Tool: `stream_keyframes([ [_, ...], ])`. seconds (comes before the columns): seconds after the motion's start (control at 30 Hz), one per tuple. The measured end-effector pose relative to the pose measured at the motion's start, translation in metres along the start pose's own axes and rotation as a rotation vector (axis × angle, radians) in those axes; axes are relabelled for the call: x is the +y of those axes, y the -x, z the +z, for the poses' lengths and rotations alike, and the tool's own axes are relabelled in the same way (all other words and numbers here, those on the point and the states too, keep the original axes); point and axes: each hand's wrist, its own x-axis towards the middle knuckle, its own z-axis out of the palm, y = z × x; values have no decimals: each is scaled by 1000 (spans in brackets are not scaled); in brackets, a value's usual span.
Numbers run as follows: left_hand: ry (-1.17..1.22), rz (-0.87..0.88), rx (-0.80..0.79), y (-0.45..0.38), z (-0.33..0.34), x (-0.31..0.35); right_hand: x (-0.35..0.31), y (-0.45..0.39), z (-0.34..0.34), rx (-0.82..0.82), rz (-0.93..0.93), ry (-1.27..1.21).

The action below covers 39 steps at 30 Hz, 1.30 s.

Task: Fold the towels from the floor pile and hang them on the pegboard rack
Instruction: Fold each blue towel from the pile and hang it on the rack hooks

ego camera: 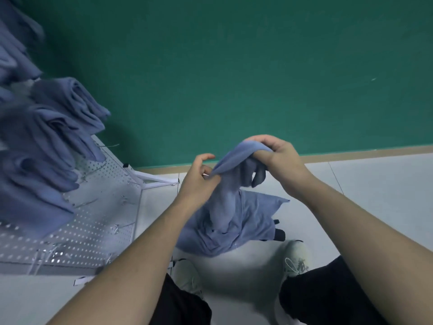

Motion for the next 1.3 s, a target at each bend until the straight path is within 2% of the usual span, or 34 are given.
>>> stream_keyframes([
  [0.13, 46, 57, -84, 18, 9, 12, 0, 17, 12, -102, -74, 108],
  [0.23, 129, 103, -128, 30, 13, 18, 2, 21, 16, -108, -97, 136],
  [0.47, 167, 197, -85, 45, 18, 25, 7, 23, 15, -93, -119, 122],
  [0.6, 229, 142, -107, 49, 19, 27, 12, 22, 14, -148, -113, 151],
  [0.73, 337, 94, 46, 45, 15, 29, 18, 21, 10, -192, 18, 328],
  [0.87, 466, 82, 112, 42, 7, 29, 22, 20, -2, -254, 159, 419],
  [1.2, 704, -87, 360, 35, -14, 32, 34, 9, -22, -186, 107, 641],
  [1.3, 750, -155, 417, 31, -19, 29, 34, 6, -32, -249, 96, 668],
])
